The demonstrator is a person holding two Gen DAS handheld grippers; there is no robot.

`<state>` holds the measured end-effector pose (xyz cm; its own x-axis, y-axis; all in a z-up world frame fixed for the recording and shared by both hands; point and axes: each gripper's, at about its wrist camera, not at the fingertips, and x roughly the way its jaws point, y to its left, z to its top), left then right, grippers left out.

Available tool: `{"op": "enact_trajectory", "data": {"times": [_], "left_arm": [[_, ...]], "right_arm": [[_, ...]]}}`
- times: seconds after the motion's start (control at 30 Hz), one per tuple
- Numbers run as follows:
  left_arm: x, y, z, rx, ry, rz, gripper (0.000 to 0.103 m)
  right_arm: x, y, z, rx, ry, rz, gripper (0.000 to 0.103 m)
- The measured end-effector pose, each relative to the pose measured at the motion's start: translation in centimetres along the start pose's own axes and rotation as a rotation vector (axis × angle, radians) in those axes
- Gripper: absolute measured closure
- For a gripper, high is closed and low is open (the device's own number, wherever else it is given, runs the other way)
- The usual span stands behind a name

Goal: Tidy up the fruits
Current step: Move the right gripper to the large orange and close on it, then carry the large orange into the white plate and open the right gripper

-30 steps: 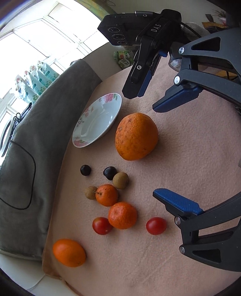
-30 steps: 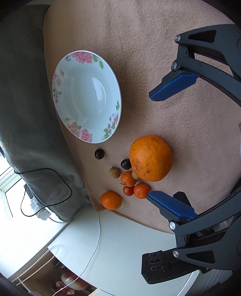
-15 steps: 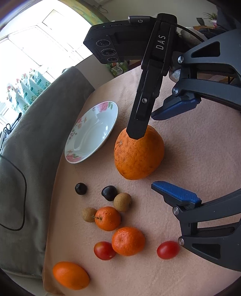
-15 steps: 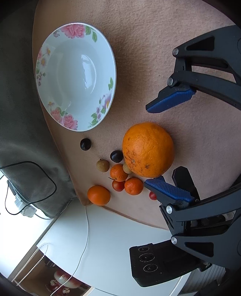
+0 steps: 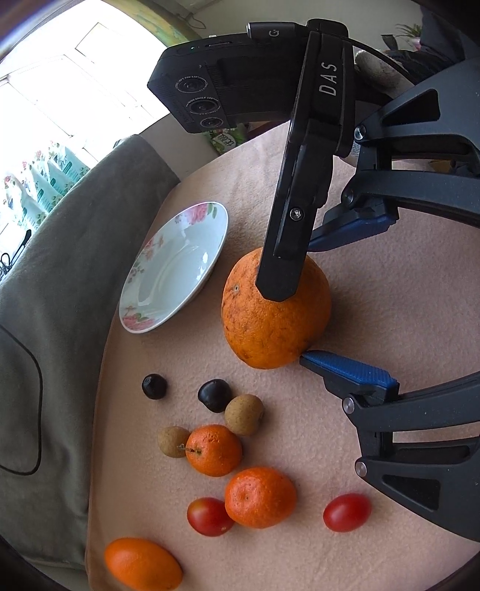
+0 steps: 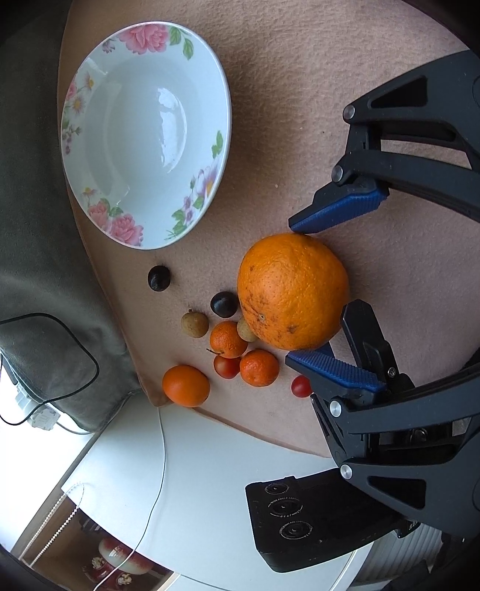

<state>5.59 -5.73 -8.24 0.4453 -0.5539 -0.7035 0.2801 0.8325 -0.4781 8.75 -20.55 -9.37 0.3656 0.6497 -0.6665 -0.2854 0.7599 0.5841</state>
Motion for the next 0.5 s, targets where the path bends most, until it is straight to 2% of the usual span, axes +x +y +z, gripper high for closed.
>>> {"op": "enact_trajectory", "data": {"times": [0.5], "left_arm": [[0.6,-2.4,1.4,0.044,-0.025,0.002,0.049]], "right_arm": [[-2.5,0.1,0.0,-0.023,-0.068,-0.029,0.036]]}}
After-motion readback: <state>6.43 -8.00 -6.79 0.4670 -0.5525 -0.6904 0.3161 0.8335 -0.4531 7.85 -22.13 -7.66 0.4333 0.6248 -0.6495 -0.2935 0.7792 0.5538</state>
